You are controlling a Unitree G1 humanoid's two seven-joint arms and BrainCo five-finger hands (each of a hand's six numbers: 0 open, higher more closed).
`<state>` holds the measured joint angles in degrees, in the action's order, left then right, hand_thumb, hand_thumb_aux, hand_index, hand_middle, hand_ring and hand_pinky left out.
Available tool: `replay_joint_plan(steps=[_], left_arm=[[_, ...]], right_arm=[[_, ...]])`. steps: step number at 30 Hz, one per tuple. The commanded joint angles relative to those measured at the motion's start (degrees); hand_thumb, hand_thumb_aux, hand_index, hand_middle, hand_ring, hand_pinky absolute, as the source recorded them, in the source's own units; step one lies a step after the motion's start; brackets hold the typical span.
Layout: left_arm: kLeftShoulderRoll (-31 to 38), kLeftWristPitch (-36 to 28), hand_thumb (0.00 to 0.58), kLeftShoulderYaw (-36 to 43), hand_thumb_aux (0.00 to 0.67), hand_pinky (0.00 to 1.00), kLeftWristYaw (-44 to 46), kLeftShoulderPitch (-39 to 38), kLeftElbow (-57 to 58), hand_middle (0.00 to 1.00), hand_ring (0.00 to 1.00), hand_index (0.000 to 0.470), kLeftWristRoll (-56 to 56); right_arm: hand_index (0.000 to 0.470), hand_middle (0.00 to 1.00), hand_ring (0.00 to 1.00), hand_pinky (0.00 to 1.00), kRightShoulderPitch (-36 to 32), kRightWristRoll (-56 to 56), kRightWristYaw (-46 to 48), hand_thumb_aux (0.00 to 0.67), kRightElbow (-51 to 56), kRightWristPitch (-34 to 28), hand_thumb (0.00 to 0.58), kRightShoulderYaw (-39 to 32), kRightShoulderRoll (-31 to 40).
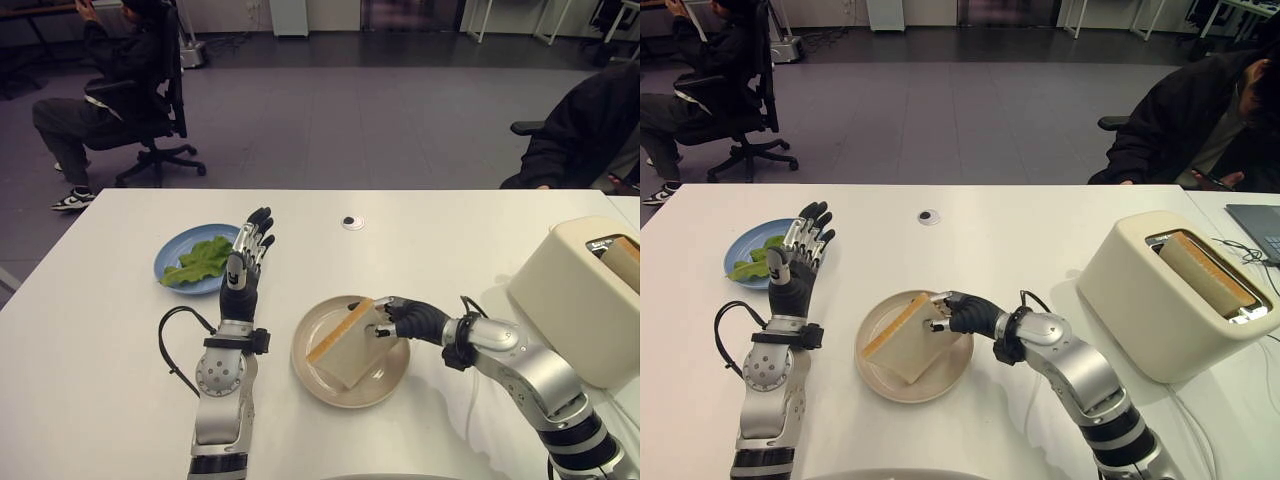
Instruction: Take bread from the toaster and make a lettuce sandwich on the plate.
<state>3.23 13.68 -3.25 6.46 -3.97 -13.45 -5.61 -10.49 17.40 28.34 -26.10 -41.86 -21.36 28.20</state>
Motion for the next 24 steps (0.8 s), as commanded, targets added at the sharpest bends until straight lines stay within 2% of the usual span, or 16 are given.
replay_joint_plan(steps=[1,2,3,4,9,14,18,21,24], left_arm=[[0.2,-0.7,0.0,0.0,0.0,0.0,-0.2,0.1,-0.3,0.0,0.0,0.0,0.2],[0.1,-0.7,0.0,0.1,0.0,0.0,-0.2,0.0,-0.3,0.0,0.0,0.0,0.2],[0.1,-0.7,0.0,0.1,0.0,0.0,-0.2,-0.1,-0.4,0.0,0.0,0.0,0.1],[0.1,-0.8,0.0,0.1,0.0,0.0,-0.1,-0.1,-0.4,0.0,0.0,0.0,0.1],[0.1,-0.9,0.0,0.1,0.0,0.0,-0.1,-0.3,-0.6,0.0,0.0,0.0,-0.1],[0.5,-0.9,0.0,-0.4,0.0,0.0,-0.1,-0.6,-0.9,0.0,0.0,0.0,-0.1],[3.5,-1.3,0.0,-4.0,0.0,0.0,-1.0,0.8,0.0,0.0,0.0,0.0,1.7],[12.1,-5.1,0.0,-7.8,0.0,0.0,-4.4,5.4,7.8,0.0,0.0,0.0,10.9],[25.1,-7.5,0.0,-7.0,0.0,0.0,-10.4,11.0,21.2,0.0,0.0,0.0,26.8]], right_arm=[[0.47,0.0,0.0,0.0,-0.3,-8.2,-3.2,0.67,3.1,6.9,0.58,-3.8,-1.3],[0.289,0.0,0.0,0.0,-0.5,-10.8,-4.4,0.413,3.7,9.6,0.494,-4.9,-2.1],[0.05,0.0,0.0,0.0,-0.4,-12.3,-5.4,0.071,4.2,11.4,0.116,-5.4,-3.3],[0.0,0.0,0.0,0.0,-0.3,-13.4,-6.1,0.0,4.8,12.9,0.0,-5.7,-4.2],[0.0,0.0,0.0,0.0,-0.4,-18.4,-8.3,0.0,5.5,19.9,0.0,-5.4,-6.9],[0.0,0.0,0.0,0.0,-1.1,-22.2,-9.1,0.0,2.5,22.4,0.0,-0.9,-5.3],[0.0,0.0,0.0,0.0,-0.2,-25.9,-13.2,0.0,-1.1,27.2,0.0,3.4,-6.0],[0.0,0.0,0.0,0.0,1.8,-25.5,-16.6,0.0,-2.2,30.0,0.0,6.7,-8.9],[0.0,0.0,0.0,0.0,4.4,-24.2,-18.7,0.0,-1.5,31.3,0.0,8.7,-11.7]])
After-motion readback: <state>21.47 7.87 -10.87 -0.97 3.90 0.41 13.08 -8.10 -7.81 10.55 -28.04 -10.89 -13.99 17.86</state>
